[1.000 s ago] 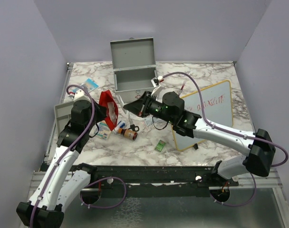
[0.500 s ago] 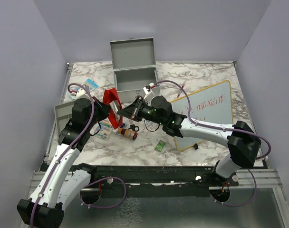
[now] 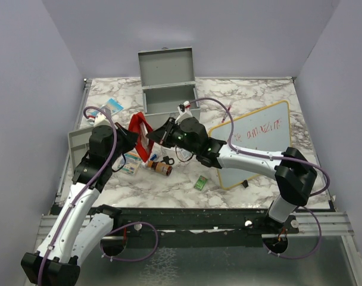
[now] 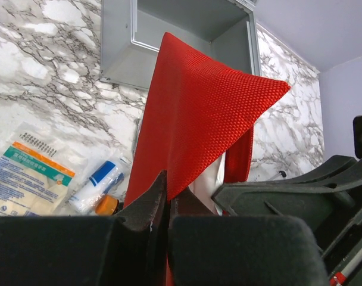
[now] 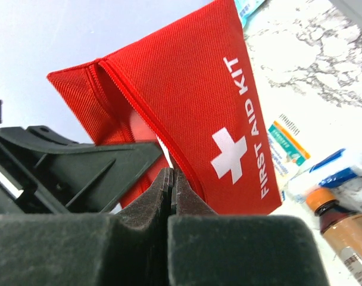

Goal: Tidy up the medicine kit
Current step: Place the medical item at the medicine pouch.

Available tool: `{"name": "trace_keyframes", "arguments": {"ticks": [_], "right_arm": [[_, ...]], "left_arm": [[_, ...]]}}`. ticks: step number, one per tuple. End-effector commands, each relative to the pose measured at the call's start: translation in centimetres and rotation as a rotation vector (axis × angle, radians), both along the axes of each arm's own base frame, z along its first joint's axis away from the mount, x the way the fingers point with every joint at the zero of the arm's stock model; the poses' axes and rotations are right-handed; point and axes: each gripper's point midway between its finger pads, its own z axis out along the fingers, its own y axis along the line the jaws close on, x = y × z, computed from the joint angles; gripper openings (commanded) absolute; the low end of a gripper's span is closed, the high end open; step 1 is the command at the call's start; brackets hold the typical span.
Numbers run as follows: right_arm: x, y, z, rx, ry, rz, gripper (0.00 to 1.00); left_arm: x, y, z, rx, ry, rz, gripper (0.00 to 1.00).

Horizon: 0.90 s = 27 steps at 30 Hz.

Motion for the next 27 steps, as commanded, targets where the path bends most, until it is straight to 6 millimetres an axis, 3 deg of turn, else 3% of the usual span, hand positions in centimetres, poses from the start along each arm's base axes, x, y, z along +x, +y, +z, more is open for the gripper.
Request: {"name": "trace_keyframes", "arguments": {"ticks": [1, 3, 6, 10, 14, 21, 27], "right_arm": [[1.5, 0.3, -1.2, -0.106, -0.062, -0.054, 0.01], [1.7, 0.5, -1.6, -0.133, -0.072, -0.050, 0.01], [1.7, 0.8, -1.7, -0.169, -0.090, -0.025, 0.10], [1.2, 0.8, -0.4, -0.200, -0.132, 0.019, 0.26], [0.3, -0.2, 1.4, -0.215, -0.164, 0.044, 0.35], [-1.0, -2.9, 4.1, -0.249, -0.213, 0.050, 0.36], [-1.2, -5.4, 3.0, -0.369, -0.214, 0.020, 0.36]], "left_arm": [[0.0, -0.6, 0.1, -0.026, -0.003, -0.020, 0.00], [0.1, -0.6, 0.1, -0.026, -0.001, -0.020, 0.00], [0.2, -0.6, -0.1, -0.022, 0.004, -0.016, 0.00], [0.2, -0.3, -0.6, -0.012, 0.016, -0.001, 0.00], [0.3, 0.0, -0.9, -0.001, 0.024, 0.009, 0.00], [0.2, -0.3, -1.1, 0.002, 0.034, -0.009, 0.00], [-0.1, -1.7, -0.5, -0.034, 0.039, -0.081, 0.00]]}}
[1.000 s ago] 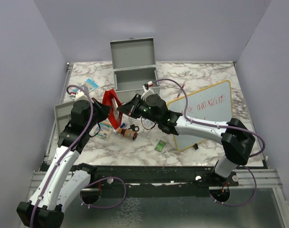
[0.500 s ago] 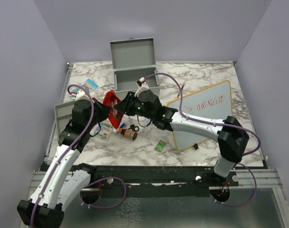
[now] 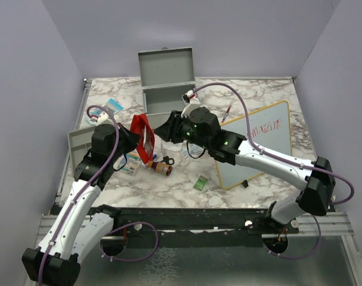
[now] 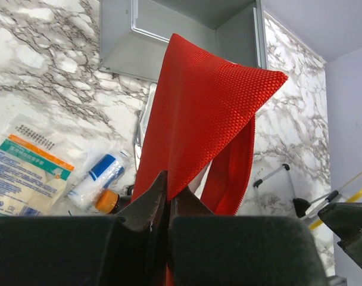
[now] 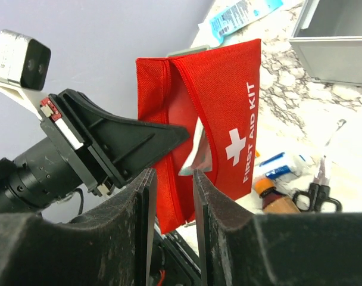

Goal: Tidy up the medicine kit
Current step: Place the medical item at the medicine pouch.

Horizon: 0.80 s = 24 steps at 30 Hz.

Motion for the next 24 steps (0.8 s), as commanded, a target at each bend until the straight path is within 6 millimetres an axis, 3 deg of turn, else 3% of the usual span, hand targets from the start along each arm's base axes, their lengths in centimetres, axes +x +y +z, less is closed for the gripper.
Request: {"name": "trace_keyframes", "arguments": {"ticks": [1, 7, 17, 19, 24], "right_arm": [[-0.4, -2.0, -2.0, -0.143, 0.000, -0.020, 0.36], [-1.2, -1.1, -3.1, -0.162, 0.032, 0.047, 0.45], [0.0, -1.1, -6.7, -0.259, 0.089, -0.014, 0.43], [0.3, -1.5, -7.4, -0.286, 0.098, -0.040, 0.38], [0.5, -2.2, -7.0, -0.279, 0.084, -0.066, 0.08]], "left_arm": [[-0.5, -1.8, 0.6, -0.054, 0.007, -0.089, 0.00], [-0.9, -3.3, 0.6, -0.105, 0.042, -0.159, 0.00], [-1.0, -4.2, 0.9, -0.120, 0.052, -0.210, 0.00], [-1.0, -4.4, 0.7, -0.125, 0.058, -0.221, 0.00], [-1.0, -4.8, 0.5, -0.117, 0.061, -0.249, 0.00]]}}
